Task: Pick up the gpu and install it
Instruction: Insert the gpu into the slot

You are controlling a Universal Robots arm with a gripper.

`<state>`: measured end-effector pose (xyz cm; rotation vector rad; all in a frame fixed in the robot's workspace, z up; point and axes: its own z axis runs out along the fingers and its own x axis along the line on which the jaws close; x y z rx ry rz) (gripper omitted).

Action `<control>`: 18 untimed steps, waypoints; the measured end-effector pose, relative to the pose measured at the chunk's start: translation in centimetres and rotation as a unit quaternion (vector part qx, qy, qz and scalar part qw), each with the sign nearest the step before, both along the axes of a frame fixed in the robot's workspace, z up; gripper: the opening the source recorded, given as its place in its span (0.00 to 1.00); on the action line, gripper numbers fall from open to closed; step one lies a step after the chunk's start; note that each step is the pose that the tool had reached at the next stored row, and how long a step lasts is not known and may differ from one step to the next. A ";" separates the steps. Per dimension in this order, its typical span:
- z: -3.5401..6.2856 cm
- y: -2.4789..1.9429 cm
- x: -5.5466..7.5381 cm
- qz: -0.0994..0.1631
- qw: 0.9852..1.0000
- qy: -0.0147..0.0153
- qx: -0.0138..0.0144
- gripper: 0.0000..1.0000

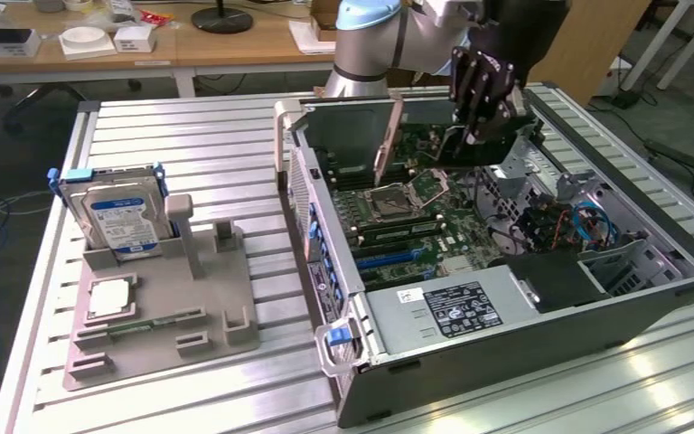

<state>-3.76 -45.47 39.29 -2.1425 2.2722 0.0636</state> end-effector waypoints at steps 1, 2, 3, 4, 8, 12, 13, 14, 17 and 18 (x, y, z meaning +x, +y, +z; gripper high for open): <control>-0.15 0.00 0.0 0.001 1.000 0.000 0.000 0.27; -0.31 0.00 0.0 0.002 1.000 0.000 0.000 0.27; -0.49 0.00 0.0 0.003 1.000 0.000 0.001 0.27; -0.67 0.02 0.0 0.008 1.000 0.000 0.001 0.27; -1.34 0.02 0.0 0.027 1.000 0.000 0.001 0.27; -1.96 0.02 -0.3 0.025 1.000 -0.004 0.001 0.27; -2.11 0.02 -0.4 0.024 1.000 -0.005 0.001 0.27; -2.26 0.02 -0.7 0.023 1.000 -0.006 0.001 0.27; -2.72 0.02 -1.4 0.022 1.000 -0.009 0.001 0.27; -2.82 0.02 -1.5 0.022 1.000 -0.011 0.001 0.27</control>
